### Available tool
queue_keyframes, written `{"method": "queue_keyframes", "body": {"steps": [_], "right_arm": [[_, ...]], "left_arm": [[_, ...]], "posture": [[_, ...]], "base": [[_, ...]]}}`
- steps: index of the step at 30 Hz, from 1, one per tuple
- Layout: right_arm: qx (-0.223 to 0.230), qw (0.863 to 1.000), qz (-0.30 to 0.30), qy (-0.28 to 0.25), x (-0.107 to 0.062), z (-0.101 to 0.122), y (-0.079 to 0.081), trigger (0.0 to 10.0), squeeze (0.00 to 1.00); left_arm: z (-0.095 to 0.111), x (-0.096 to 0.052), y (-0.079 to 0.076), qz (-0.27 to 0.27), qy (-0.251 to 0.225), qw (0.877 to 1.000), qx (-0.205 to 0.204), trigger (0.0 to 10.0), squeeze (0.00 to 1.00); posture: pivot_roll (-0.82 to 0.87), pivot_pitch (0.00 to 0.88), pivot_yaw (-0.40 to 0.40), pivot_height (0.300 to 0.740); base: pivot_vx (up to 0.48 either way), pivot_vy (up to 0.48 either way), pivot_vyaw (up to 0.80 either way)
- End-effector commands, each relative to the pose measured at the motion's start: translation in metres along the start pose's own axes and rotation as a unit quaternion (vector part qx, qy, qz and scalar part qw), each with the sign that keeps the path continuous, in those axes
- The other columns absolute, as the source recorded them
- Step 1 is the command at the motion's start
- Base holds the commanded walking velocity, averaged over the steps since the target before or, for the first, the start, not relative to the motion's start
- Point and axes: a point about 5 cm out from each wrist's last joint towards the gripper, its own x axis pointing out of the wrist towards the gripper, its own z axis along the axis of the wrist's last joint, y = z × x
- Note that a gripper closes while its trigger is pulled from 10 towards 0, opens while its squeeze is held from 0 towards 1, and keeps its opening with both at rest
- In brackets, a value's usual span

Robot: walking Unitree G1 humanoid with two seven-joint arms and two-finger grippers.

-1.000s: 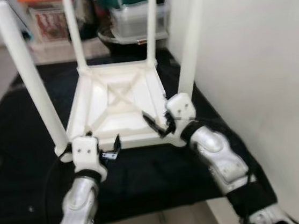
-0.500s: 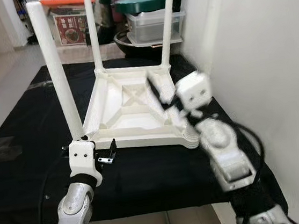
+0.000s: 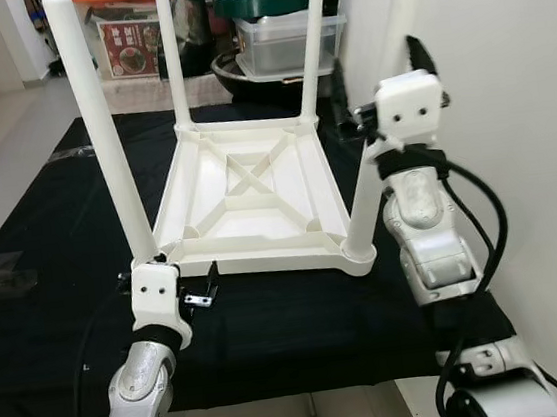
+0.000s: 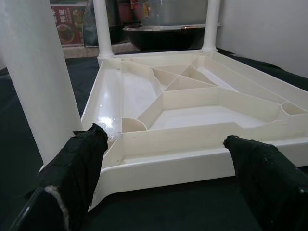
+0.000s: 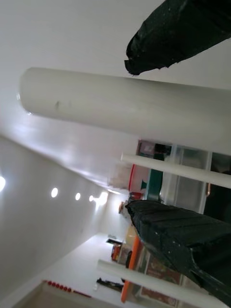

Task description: Building children table

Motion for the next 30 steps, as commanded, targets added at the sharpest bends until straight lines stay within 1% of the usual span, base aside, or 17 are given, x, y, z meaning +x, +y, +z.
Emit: {"method": "queue_keyframes", "body": {"steps": [1,2,4,6,10,11,13,14,15,16,18,20,21,23,26,29,30], "right_arm": [[0.004,1.000,-0.015,0.006,0.006,-0.001,-0.005,10.0,0.00],[0.004,1.000,-0.015,0.006,0.006,-0.001,-0.005,10.0,0.00],[0.006,1.000,-0.028,0.005,0.012,0.000,-0.009,10.0,0.00],[0.013,0.999,-0.052,-0.003,0.021,0.005,-0.018,10.0,0.00],[0.021,0.998,-0.059,-0.011,0.026,0.009,-0.021,10.0,0.00],[0.032,0.998,-0.057,-0.015,0.029,0.013,-0.022,8.5,0.00],[0.032,0.998,-0.057,-0.015,0.029,0.013,-0.022,8.5,0.00],[0.053,0.997,-0.050,-0.008,0.033,0.014,-0.022,0.0,0.00],[0.073,0.996,-0.040,0.011,0.037,0.014,-0.022,0.0,0.00],[0.073,0.996,-0.040,0.011,0.037,0.014,-0.022,0.0,0.00],[0.120,0.990,-0.007,0.080,0.043,0.002,-0.017,0.0,0.00],[0.160,0.976,0.033,0.145,0.043,-0.012,-0.009,0.0,0.00],[0.160,0.976,0.033,0.145,0.043,-0.012,-0.009,0.0,0.00],[0.185,0.966,0.040,0.178,0.042,-0.020,-0.009,0.0,0.00],[0.182,0.965,0.044,0.181,0.043,-0.021,-0.011,0.0,0.00],[0.190,0.961,0.055,0.192,0.045,-0.021,-0.013,0.0,0.00],[0.226,0.948,0.055,0.217,0.047,-0.022,-0.016,0.0,0.00]], "left_arm": [[-0.004,-0.002,0.000,0.001,0.008,1.000,0.004,10.0,0.00],[-0.004,-0.002,0.000,0.001,0.008,1.000,0.004,10.0,0.00],[-0.004,-0.002,0.000,0.001,0.008,1.000,0.005,10.0,0.00],[-0.004,-0.002,0.000,0.003,0.008,1.000,0.004,10.0,0.00],[-0.005,-0.002,0.000,0.003,0.008,1.000,0.003,10.0,0.00],[-0.006,-0.003,-0.001,0.003,0.009,1.000,0.003,10.0,0.00],[-0.006,-0.003,-0.001,0.003,0.009,1.000,0.003,10.0,0.00],[-0.006,-0.003,-0.001,0.002,0.011,1.000,0.003,10.0,0.00],[-0.007,-0.003,-0.002,0.001,0.012,1.000,0.002,10.0,0.00],[-0.007,-0.003,-0.002,0.001,0.012,1.000,0.002,10.0,0.00],[-0.008,-0.002,-0.003,-0.001,0.013,1.000,0.002,10.0,0.00],[-0.008,-0.002,-0.003,-0.003,0.015,1.000,0.002,10.0,0.00],[-0.008,-0.002,-0.003,-0.003,0.015,1.000,0.002,10.0,0.00],[-0.009,-0.003,-0.004,-0.004,0.017,1.000,0.002,10.0,0.00],[-0.009,-0.003,-0.004,-0.004,0.018,1.000,0.003,10.0,0.00],[-0.010,-0.003,-0.004,-0.005,0.020,1.000,0.003,10.0,0.00],[-0.011,-0.004,-0.004,-0.006,0.021,1.000,0.003,10.0,0.00]], "posture": [[0.14,0.000,-0.088,0.740],[0.14,0.000,-0.088,0.740],[0.14,0.000,-0.094,0.740],[0.15,0.000,-0.096,0.740],[0.14,0.000,-0.095,0.740],[0.14,0.000,-0.090,0.740],[0.14,0.000,-0.090,0.740],[0.13,0.000,-0.089,0.740],[0.13,0.000,-0.087,0.740],[0.13,0.000,-0.087,0.740],[0.12,0.000,-0.087,0.740],[0.12,0.000,-0.087,0.740],[0.12,0.000,-0.087,0.740],[0.12,0.000,-0.087,0.740],[0.11,0.000,-0.086,0.740],[0.11,0.000,-0.084,0.740],[0.10,0.000,-0.084,0.740]], "base": [[0.000,0.000,0.00],[0.000,0.000,0.00],[0.000,0.000,0.00],[0.000,0.000,0.00],[0.000,0.000,0.00],[0.000,0.000,0.00],[0.000,0.000,0.00],[0.000,0.000,0.00],[0.000,0.000,0.00],[0.000,0.000,0.00],[0.000,0.000,0.00],[0.000,0.000,0.00],[0.000,0.000,0.00],[0.000,0.000,0.00],[0.000,0.000,0.00],[0.000,0.000,0.00],[0.000,0.000,0.00]]}}
